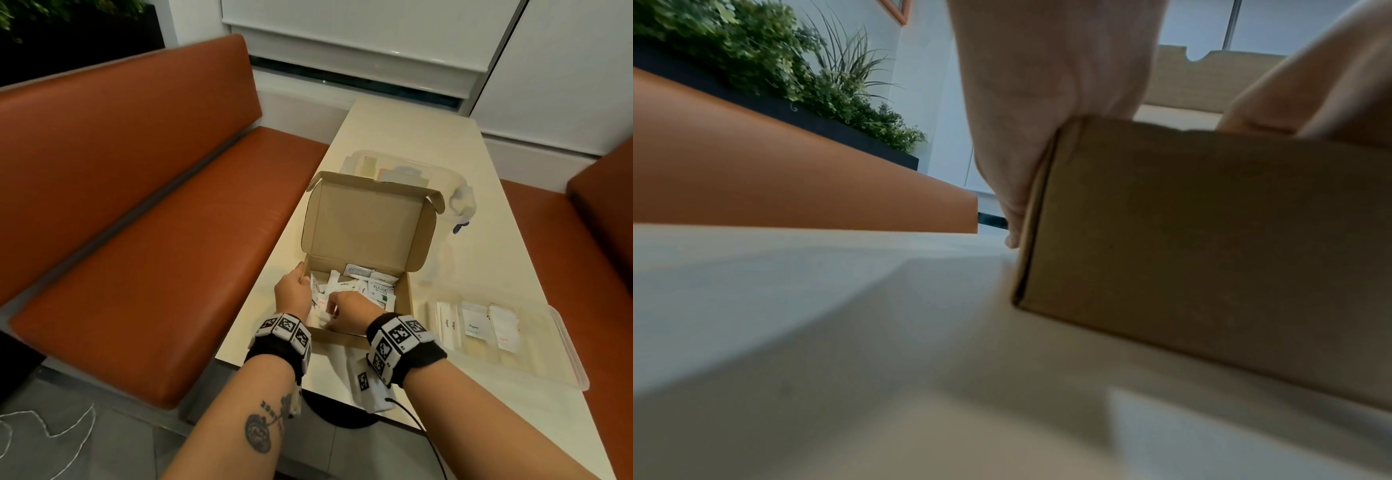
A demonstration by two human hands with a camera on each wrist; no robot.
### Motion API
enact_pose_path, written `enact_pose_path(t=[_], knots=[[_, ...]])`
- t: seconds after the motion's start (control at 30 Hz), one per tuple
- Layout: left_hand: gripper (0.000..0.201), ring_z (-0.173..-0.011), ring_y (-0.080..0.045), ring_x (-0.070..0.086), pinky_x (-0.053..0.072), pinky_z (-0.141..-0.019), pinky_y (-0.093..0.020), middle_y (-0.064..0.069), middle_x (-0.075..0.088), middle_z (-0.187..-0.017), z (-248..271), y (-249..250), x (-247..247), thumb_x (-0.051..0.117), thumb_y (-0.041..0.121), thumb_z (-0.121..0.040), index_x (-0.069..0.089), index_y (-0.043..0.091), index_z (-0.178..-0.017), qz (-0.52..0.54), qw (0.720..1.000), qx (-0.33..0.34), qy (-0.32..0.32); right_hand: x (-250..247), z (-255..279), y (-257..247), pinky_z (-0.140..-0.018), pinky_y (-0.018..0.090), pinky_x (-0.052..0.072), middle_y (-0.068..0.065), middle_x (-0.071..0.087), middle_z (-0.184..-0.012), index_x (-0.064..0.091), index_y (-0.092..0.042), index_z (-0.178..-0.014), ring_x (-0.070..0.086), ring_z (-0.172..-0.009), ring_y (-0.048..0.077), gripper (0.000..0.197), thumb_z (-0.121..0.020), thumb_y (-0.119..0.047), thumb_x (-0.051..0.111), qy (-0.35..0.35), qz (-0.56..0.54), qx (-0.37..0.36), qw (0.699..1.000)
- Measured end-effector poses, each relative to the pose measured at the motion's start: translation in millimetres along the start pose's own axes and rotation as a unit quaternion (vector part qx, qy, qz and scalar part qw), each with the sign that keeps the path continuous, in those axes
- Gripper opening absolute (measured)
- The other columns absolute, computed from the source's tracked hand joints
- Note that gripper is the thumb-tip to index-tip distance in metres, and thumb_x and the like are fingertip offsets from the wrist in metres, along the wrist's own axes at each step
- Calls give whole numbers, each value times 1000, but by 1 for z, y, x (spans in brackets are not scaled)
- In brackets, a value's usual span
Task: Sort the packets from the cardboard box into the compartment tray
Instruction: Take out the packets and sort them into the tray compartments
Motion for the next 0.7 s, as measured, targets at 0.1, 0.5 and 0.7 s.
enact_pose_path(t=[0.1, 0.5, 0.7], knots=[[43, -120, -32, 54, 42, -104, -42, -15, 56, -134, 0, 0, 0, 38, 8, -99, 44, 11, -142, -2, 1000, -1, 1, -1, 1, -3, -84, 29, 43, 10, 61, -113, 58, -6, -112, 55, -106, 25, 33, -88, -28, 62, -29, 2, 6, 1000], [43, -119, -32, 54, 43, -103, -41, -14, 56, -134, 0, 0, 0, 37, 9, -100, 43, 10, -142, -14, 1000, -2, 4, -3, 6, -5, -75, 27, 38, 11, 57, -97, 58, -8, -91, 51, -90, 25, 15, -94, -20, 49, -77, 41, -21, 996], [42, -117, -31, 55, 46, -100, -42, -15, 58, -131, 1, 0, 1, 37, 9, -100, 45, 11, -141, -26, 1000, 4, 5, -5, 10, 1, -87, 30, 40, 11, 59, -123, 58, -7, -123, 53, -113, 27, 32, -95, -18, 47, -93, 51, -22, 994]])
Point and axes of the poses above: each hand's wrist, its own z-axis away from the middle knuckle, its own x-axis out of the palm, y = z × x, the point moved 3 cm from there along -z, towards the middle knuckle
